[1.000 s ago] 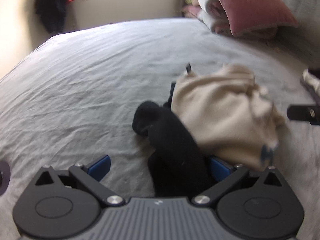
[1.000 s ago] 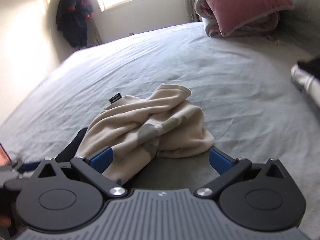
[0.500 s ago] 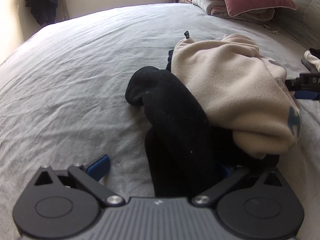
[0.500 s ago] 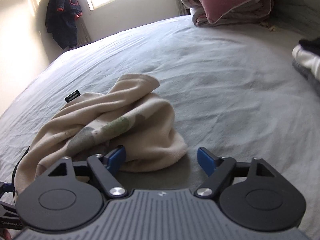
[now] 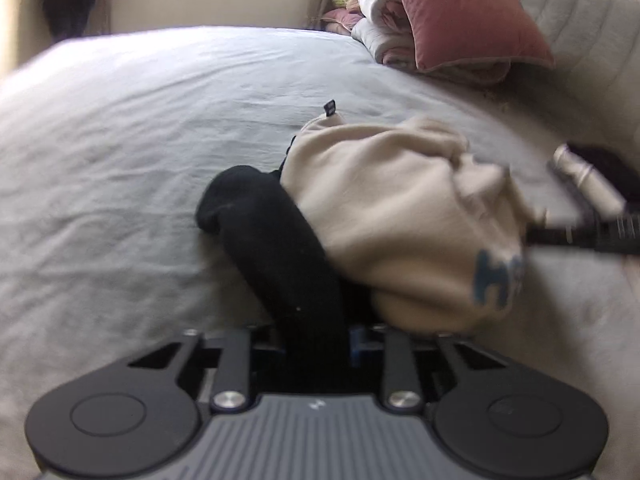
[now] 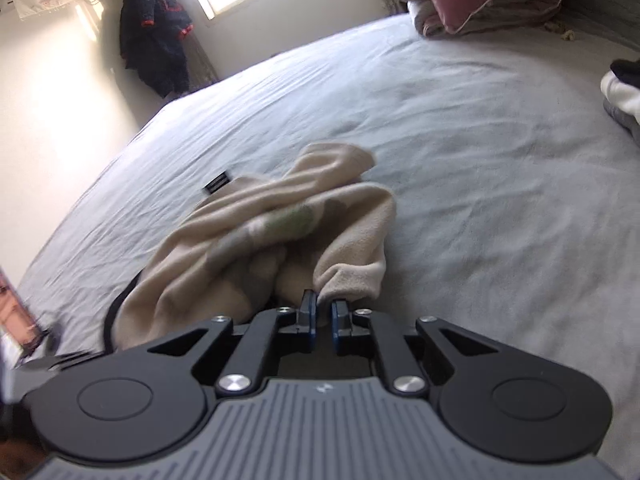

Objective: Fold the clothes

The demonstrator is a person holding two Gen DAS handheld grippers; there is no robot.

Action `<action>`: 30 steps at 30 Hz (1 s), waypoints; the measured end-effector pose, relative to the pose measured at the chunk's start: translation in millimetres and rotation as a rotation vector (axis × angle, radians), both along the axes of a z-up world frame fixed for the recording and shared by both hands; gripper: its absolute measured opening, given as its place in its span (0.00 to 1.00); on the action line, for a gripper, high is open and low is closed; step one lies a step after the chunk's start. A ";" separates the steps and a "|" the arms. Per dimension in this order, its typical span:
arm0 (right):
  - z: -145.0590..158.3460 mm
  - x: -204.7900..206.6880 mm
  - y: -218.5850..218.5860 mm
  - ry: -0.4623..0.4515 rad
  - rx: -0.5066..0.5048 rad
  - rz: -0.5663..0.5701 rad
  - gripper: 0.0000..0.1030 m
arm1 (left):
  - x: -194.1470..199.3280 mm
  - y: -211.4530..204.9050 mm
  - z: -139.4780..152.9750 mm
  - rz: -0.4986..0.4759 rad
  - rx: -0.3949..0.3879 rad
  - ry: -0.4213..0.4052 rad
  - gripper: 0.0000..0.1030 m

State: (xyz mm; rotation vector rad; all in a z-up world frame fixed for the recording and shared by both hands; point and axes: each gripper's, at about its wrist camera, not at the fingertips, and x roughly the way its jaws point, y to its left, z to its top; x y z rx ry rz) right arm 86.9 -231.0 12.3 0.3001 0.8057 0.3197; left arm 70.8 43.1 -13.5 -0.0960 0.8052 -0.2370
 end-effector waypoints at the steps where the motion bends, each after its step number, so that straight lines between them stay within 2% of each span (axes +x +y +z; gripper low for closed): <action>1: 2.9 -7.0 3.3 0.016 -0.027 0.013 0.06 | 0.4 1.9 2.0 0.011 -0.029 0.002 0.22; 5: 13.3 -33.0 17.8 0.047 -0.075 0.076 0.06 | -0.7 14.4 15.8 0.075 -0.079 -0.064 0.14; 8: 20.6 -49.3 28.9 0.053 -0.099 0.118 0.06 | -3.5 25.3 29.0 0.129 -0.099 -0.141 0.12; 12: 27.1 -60.0 44.4 0.077 -0.101 0.180 0.06 | -8.1 45.1 46.7 0.186 -0.154 -0.198 0.11; 17: 33.6 -77.8 69.0 0.112 -0.104 0.268 0.06 | -16.9 65.2 61.0 0.236 -0.201 -0.232 0.10; 18: 33.8 -80.4 73.8 0.129 -0.100 0.290 0.02 | -19.1 69.5 63.9 0.242 -0.213 -0.238 0.10; 19: 34.3 -83.6 78.6 0.154 -0.083 0.316 0.02 | -21.2 73.8 66.7 0.247 -0.226 -0.243 0.10; 22: 37.8 -92.9 97.2 0.156 -0.137 0.359 0.03 | -24.2 83.6 70.9 0.236 -0.245 -0.230 0.11; 26: 46.4 -93.2 115.1 0.099 -0.259 0.371 0.12 | -21.9 86.7 59.2 0.238 -0.250 -0.132 0.14; 27: 49.5 -92.3 118.3 0.088 -0.285 0.370 0.14 | -22.7 86.8 56.1 0.242 -0.250 -0.111 0.20; 28: 52.5 -89.8 121.6 0.079 -0.304 0.367 0.23 | -22.9 87.6 53.7 0.242 -0.249 -0.093 0.25; 29: 55.1 -85.9 125.0 0.068 -0.320 0.362 0.44 | -24.9 89.9 52.8 0.242 -0.254 -0.087 0.39; 30: 57.4 -82.4 127.9 0.048 -0.335 0.359 0.51 | -25.7 91.6 52.8 0.244 -0.256 -0.082 0.51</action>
